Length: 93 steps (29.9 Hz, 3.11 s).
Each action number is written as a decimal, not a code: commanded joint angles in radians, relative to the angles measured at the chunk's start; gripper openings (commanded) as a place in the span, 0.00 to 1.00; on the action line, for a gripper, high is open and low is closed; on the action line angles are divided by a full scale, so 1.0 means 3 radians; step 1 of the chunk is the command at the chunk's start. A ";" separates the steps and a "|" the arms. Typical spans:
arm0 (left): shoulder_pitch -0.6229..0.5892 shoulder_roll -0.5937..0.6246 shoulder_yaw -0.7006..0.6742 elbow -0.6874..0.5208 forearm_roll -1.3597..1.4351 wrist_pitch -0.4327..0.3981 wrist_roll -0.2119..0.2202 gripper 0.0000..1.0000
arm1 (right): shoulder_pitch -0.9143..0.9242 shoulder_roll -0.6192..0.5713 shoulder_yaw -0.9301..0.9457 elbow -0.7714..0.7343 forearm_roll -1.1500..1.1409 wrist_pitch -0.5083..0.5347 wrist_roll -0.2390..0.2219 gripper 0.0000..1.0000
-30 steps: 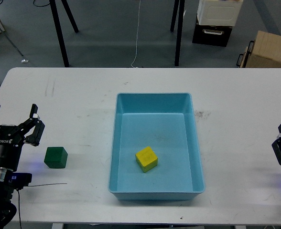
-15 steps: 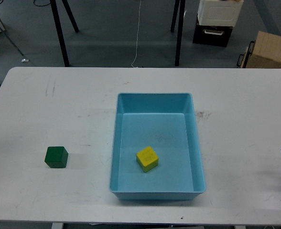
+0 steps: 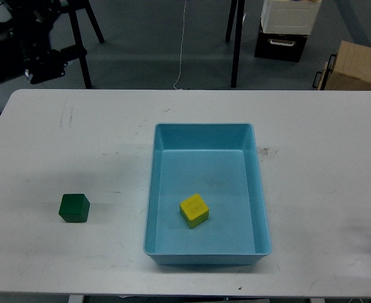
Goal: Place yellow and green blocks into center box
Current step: 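Swing the left gripper over and lower it onto the green cube, then close the left gripper on the green cube and lift it, then carry the green cube into the tub and lower it onto the yellow cube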
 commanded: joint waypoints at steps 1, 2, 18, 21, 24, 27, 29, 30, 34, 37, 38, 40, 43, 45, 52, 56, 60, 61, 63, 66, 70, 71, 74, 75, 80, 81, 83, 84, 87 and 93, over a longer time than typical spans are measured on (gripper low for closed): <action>-0.0896 -0.0373 0.1165 0.0042 0.0350 0.0002 0.0003 1.00 | 0.0008 0.0010 -0.0009 0.0002 0.0000 0.0000 -0.0004 1.00; -0.1045 -0.0455 0.1375 0.0058 0.0397 0.0002 0.0003 1.00 | 0.0008 0.0010 -0.0009 0.0002 0.0000 0.0000 -0.0004 1.00; -0.1226 -0.0625 0.3208 0.0104 0.1420 0.0002 0.0171 1.00 | 0.0013 0.0015 -0.0040 -0.0024 -0.0005 0.0000 -0.0020 1.00; -0.1047 -0.0574 0.3208 0.0104 0.1430 0.0002 0.0182 1.00 | 0.0018 0.0015 -0.0050 -0.0024 -0.0010 0.0000 -0.0020 1.00; -0.0904 -0.0569 0.3187 0.0114 0.1532 0.0002 0.0176 1.00 | 0.0028 0.0015 -0.0065 -0.0024 -0.0010 0.0000 -0.0020 1.00; -0.0761 -0.0569 0.3152 0.0150 0.1558 0.0002 0.0176 1.00 | 0.0028 0.0015 -0.0065 -0.0024 -0.0010 0.0000 -0.0020 1.00; -0.0714 -0.0569 0.3121 0.0165 0.1558 0.0002 0.0176 1.00 | 0.0028 0.0010 -0.0065 -0.0024 -0.0010 0.0000 -0.0020 1.00; -0.0704 -0.0569 0.3111 0.0180 0.1558 0.0002 0.0171 1.00 | 0.0028 0.0010 -0.0065 -0.0019 -0.0010 0.0000 -0.0020 1.00; -0.0684 -0.0564 0.3106 0.0216 0.1563 0.0002 0.0166 1.00 | 0.0003 0.0010 -0.0065 -0.0013 -0.0010 0.0000 -0.0020 1.00; -0.0638 -0.0574 0.3090 0.0242 0.1568 0.0002 0.0161 1.00 | -0.0008 0.0010 -0.0065 -0.0008 -0.0010 0.0000 -0.0020 1.00; -0.0612 -0.0579 0.3070 0.0247 0.1568 0.0002 0.0166 1.00 | -0.0008 0.0010 -0.0065 -0.0008 -0.0015 0.0000 -0.0025 1.00; -0.0551 -0.0594 0.3024 0.0252 0.1583 0.0002 0.0176 0.97 | -0.0008 0.0010 -0.0065 -0.0008 -0.0015 0.0000 -0.0020 1.00; -0.0525 -0.0599 0.3008 0.0247 0.1746 0.0002 0.0283 0.53 | -0.0013 0.0010 -0.0065 -0.0008 -0.0015 0.0000 -0.0025 1.00; -0.0525 -0.0589 0.3003 0.0247 0.1793 0.0002 0.0533 0.25 | -0.0013 0.0010 -0.0060 -0.0013 -0.0015 0.0000 -0.0025 1.00; -0.0535 -0.0503 0.2932 0.0206 0.1803 0.0002 0.0657 0.00 | -0.0018 0.0010 -0.0075 -0.0013 -0.0020 0.0000 -0.0025 1.00; -0.0637 -0.0416 0.2810 0.0109 0.1773 0.0002 0.0616 0.00 | -0.0033 0.0010 -0.0075 -0.0013 -0.0020 0.0000 -0.0025 1.00; -0.1056 -0.0420 0.2559 0.0012 0.1691 0.0002 0.0570 0.00 | -0.0038 0.0000 -0.0060 -0.0013 -0.0020 0.0000 -0.0025 1.00; -0.1183 -0.0436 0.2548 0.0032 0.1640 0.0002 0.0560 0.00 | -0.0038 -0.0005 -0.0060 -0.0013 -0.0020 0.0000 -0.0025 1.00; -0.1480 -0.0543 0.2553 0.0098 0.1477 0.0002 0.0560 0.00 | -0.0033 -0.0011 -0.0060 -0.0018 -0.0020 0.0000 -0.0025 1.00; -0.1854 -0.0946 0.2574 0.0155 0.1134 0.0002 0.0560 0.00 | -0.0018 -0.0026 -0.0055 -0.0018 -0.0020 0.0000 -0.0025 1.00; -0.1993 -0.1426 0.2594 0.0262 0.0985 0.0002 0.0560 0.00 | 0.0002 -0.0036 -0.0035 -0.0019 -0.0020 0.0000 -0.0025 1.00; -0.1977 -0.1559 0.2599 0.0308 0.0980 0.0002 0.0555 0.00 | 0.0002 -0.0036 -0.0035 -0.0018 -0.0020 0.0000 -0.0025 1.00; -0.1921 -0.1882 0.2762 0.0334 0.0975 0.0002 0.0555 0.00 | 0.0002 -0.0041 -0.0029 -0.0029 -0.0020 0.0000 -0.0025 1.00; -0.1906 -0.1959 0.2778 0.0344 0.0970 0.0002 0.0555 0.00 | 0.0002 -0.0041 -0.0029 -0.0034 -0.0020 0.0000 -0.0025 1.00; -0.1870 -0.2261 0.2875 0.0324 0.0975 0.0002 0.0555 0.00 | 0.0002 -0.0041 -0.0035 -0.0044 -0.0081 0.0000 -0.0025 1.00; -0.1839 -0.2297 0.2972 0.0309 0.0975 0.0002 0.0550 0.00 | 0.0002 -0.0041 -0.0035 -0.0044 -0.0097 0.0000 -0.0025 1.00; -0.1803 -0.2338 0.3120 0.0283 0.0970 0.0002 0.0550 0.00 | 0.0008 -0.0036 -0.0040 -0.0044 -0.0122 0.0000 -0.0025 1.00; -0.1798 -0.2358 0.3136 0.0247 0.0970 0.0002 0.0550 0.00 | 0.0008 -0.0036 -0.0045 -0.0044 -0.0128 0.0000 -0.0025 1.00; -0.1793 -0.2379 0.3136 0.0125 0.0970 0.0002 0.0550 0.01 | 0.0008 -0.0036 -0.0055 -0.0044 -0.0128 0.0000 -0.0025 1.00; -0.1793 -0.2481 0.3136 0.0068 0.0955 0.0002 0.0519 0.05 | -0.0003 -0.0036 -0.0050 -0.0044 -0.0153 0.0000 -0.0025 1.00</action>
